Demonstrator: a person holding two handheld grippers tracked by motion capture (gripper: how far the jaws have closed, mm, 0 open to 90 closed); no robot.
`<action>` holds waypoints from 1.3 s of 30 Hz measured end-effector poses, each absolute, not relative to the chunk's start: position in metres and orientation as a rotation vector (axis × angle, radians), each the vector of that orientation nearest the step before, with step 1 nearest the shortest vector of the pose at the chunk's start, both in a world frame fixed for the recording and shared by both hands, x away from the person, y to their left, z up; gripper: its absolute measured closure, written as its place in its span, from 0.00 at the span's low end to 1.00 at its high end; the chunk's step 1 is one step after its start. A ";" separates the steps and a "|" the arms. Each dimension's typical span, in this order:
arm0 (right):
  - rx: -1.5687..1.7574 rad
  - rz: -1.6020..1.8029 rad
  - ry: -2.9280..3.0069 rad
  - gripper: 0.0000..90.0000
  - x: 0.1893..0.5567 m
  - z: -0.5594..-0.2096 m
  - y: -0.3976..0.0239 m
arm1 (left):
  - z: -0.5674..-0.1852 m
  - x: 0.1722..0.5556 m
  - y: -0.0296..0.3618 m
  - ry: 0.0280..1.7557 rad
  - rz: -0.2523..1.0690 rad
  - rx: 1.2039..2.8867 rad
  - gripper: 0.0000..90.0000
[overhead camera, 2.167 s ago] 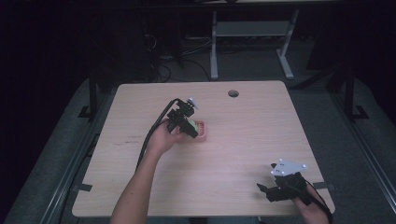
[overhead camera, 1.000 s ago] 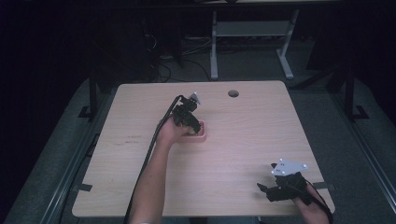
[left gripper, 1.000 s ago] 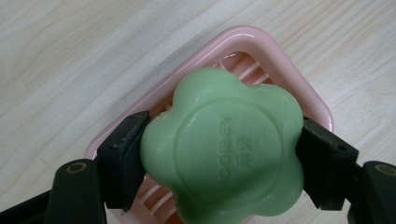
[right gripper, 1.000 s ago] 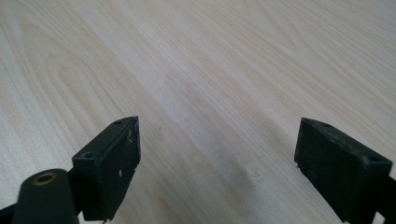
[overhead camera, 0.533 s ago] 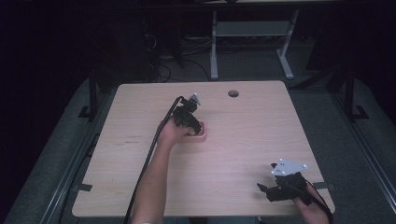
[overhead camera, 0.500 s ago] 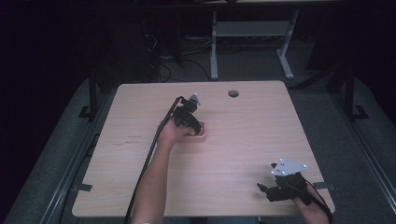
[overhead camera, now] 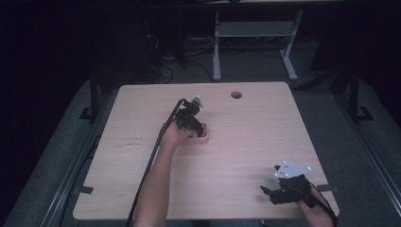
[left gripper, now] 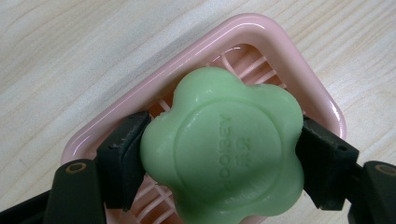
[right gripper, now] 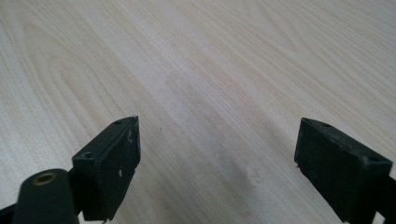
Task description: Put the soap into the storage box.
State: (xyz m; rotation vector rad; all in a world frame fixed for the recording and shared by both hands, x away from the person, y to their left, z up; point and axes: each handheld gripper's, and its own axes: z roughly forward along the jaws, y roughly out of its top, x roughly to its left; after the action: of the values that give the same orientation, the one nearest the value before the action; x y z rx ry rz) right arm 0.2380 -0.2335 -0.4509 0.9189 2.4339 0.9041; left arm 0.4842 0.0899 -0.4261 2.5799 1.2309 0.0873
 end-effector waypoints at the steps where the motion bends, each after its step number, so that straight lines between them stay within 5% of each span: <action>1: 0.919 0.903 2.434 0.15 0.238 -0.451 -0.233 | -0.426 0.484 0.090 1.230 0.089 2.581 0.29; 39: 0.918 0.903 2.434 0.15 0.238 -0.451 -0.233 | -0.411 0.478 0.094 1.173 0.157 2.577 0.25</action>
State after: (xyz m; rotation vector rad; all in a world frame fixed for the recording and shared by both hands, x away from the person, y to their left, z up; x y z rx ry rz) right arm 0.2378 -0.2325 -0.4509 0.9177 2.4344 0.9027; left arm 0.4775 0.0941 -0.4105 2.5773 1.1731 0.1567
